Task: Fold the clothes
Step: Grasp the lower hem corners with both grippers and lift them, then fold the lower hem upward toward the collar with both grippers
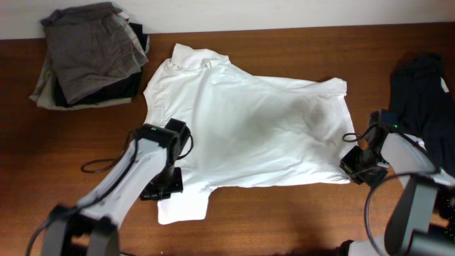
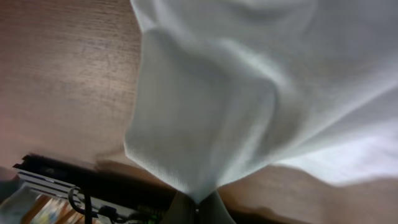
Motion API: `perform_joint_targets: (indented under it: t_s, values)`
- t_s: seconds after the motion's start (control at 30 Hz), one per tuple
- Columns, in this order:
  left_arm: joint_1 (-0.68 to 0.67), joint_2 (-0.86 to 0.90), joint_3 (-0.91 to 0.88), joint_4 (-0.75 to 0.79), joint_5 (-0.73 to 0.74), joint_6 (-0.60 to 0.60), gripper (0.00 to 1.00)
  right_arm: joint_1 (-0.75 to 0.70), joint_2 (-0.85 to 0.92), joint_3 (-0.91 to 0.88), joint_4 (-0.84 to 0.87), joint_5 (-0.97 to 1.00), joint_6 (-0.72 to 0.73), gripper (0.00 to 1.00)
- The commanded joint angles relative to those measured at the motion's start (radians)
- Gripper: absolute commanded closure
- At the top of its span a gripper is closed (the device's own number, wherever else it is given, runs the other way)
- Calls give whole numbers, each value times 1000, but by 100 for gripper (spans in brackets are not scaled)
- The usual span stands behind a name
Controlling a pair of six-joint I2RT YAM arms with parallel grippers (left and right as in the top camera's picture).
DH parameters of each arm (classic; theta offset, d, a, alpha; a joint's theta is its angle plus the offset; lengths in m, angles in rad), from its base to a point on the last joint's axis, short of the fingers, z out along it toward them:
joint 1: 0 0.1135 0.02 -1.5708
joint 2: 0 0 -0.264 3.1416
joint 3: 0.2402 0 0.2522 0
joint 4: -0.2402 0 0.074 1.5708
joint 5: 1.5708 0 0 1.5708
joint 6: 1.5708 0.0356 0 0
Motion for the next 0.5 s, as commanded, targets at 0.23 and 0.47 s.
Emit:
perform_joint_targets:
  t_s: [0.23, 0.47]
  values:
    - [3, -222, 16, -117, 94, -13, 100, -3, -259, -3, -166, 31, 27, 96]
    - [3, -373, 16, -54, 78, -51, 99, -3, -418, -3, -187, 31, 53, 96]
